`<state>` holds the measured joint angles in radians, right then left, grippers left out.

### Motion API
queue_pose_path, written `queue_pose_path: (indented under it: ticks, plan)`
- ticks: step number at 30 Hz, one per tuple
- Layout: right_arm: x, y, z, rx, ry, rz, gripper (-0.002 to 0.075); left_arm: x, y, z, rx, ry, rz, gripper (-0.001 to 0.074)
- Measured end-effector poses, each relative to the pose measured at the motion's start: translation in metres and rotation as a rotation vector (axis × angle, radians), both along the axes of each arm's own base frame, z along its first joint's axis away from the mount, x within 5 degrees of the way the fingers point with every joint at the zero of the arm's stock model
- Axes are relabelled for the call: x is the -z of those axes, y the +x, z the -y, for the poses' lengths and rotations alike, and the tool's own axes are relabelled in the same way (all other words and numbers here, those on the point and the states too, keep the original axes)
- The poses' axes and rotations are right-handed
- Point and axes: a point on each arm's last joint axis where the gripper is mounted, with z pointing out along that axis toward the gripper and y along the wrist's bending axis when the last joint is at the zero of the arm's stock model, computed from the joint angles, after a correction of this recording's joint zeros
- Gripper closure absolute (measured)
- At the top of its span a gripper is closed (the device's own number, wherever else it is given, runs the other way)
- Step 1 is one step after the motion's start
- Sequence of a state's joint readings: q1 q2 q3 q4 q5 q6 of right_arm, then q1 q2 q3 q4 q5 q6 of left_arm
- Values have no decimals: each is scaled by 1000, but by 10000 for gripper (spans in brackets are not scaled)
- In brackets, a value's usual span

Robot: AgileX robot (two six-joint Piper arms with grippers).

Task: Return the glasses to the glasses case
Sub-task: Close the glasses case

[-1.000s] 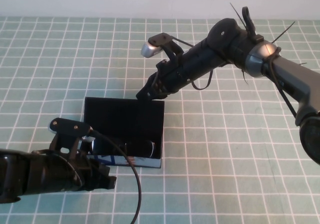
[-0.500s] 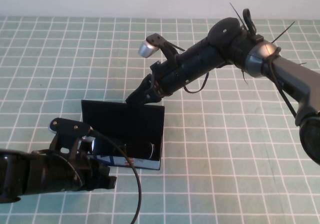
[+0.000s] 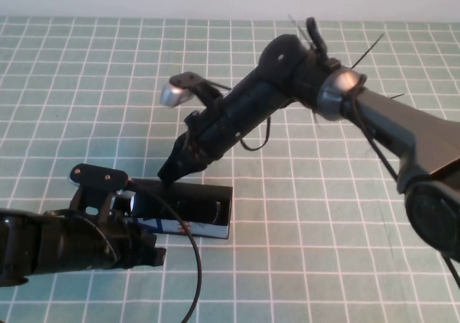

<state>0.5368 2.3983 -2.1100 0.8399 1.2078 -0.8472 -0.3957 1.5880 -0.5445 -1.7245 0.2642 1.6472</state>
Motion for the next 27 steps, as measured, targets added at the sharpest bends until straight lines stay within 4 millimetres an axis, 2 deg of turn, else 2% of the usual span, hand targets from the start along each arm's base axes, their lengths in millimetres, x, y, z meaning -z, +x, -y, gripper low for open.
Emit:
queue_pose_path:
  ticks: [6, 11, 17, 21, 23, 27]
  plan:
    - [7, -13, -15, -45, -49, 8, 737, 0, 0, 0, 0, 0, 0, 733]
    - [17, -14, -17, -30, -59, -39, 738, 0, 0, 0, 3, 2, 2, 733]
    - [12, -14, -16, -35, -71, -14, 738, -1, 0, 0, 40, 18, 24, 733]
    - [-10, -13, -7, -34, -95, 58, 738, -15, -3, 4, 114, -9, 96, 733]
    - [-30, -14, 0, -30, -93, 106, 738, -28, -5, 8, 197, -32, 162, 733]
    - [-88, -17, 23, 23, -49, 199, 738, -66, -16, 20, 484, -91, 340, 733]
